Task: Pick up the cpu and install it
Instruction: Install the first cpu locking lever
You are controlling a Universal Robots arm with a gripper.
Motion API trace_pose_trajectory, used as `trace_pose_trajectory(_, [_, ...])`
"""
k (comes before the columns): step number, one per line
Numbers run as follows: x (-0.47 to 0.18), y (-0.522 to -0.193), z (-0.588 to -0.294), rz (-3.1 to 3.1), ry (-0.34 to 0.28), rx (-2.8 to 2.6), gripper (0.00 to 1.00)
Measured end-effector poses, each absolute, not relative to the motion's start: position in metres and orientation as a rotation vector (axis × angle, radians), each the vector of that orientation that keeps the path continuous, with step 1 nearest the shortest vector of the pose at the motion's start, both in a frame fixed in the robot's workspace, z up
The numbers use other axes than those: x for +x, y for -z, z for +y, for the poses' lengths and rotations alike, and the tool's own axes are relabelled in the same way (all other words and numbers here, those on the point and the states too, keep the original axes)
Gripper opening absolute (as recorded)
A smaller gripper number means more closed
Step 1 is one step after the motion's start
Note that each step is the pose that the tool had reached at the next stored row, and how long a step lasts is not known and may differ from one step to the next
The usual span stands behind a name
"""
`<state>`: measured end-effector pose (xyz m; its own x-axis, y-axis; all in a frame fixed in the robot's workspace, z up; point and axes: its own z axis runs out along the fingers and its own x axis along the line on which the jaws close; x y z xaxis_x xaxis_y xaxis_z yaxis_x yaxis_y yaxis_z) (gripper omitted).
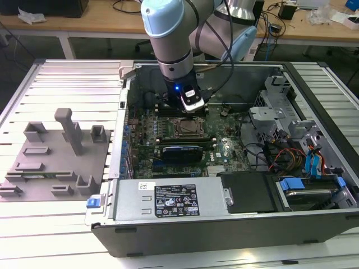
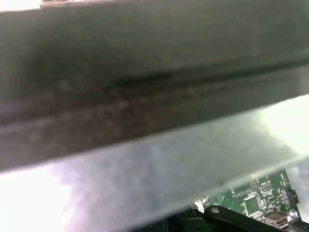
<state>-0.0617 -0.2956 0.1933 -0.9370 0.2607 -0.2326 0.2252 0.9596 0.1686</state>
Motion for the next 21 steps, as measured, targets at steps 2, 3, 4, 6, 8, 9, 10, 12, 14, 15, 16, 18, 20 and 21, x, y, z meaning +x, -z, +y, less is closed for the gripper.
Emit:
trace_pose_trajectory(2, [-0.062, -0.196, -0.295, 2.856, -0.204, 0.36, 0.11])
trace_pose_trajectory(3, [-0.062, -0.197, -0.296, 2.856, -0.203, 0.36, 0.11])
trace_pose_trajectory(4, [-0.062, -0.2, -0.296, 2.856, -0.203, 0.36, 0.11])
trace_pose_trajectory(6, [-0.062, -0.205, -0.296, 2.857, -0.203, 0.36, 0.11])
trace_pose_trajectory(8, [-0.062, -0.208, -0.296, 2.857, -0.203, 0.36, 0.11])
trace_pose_trajectory(9, [-0.062, -0.208, -0.295, 2.856, -0.204, 0.36, 0.11])
trace_pose_trajectory(10, [-0.062, -0.208, -0.295, 2.856, -0.204, 0.36, 0.11])
trace_pose_trajectory(12, [-0.063, -0.208, -0.293, 2.856, -0.204, 0.36, 0.11])
trace_pose_trajectory(14, [-0.064, -0.208, -0.291, 2.856, -0.203, 0.361, 0.11])
trace_pose_trajectory(15, [-0.064, -0.208, -0.291, 2.856, -0.203, 0.361, 0.11])
trace_pose_trajectory(16, [-0.065, -0.208, -0.29, 2.856, -0.203, 0.361, 0.11])
trace_pose_trajectory(18, [-0.066, -0.208, -0.29, 2.856, -0.203, 0.362, 0.11])
trace_pose_trajectory(20, [-0.067, -0.207, -0.29, 2.856, -0.204, 0.362, 0.11])
trace_pose_trajectory(21, [-0.067, -0.206, -0.29, 2.856, -0.204, 0.362, 0.11])
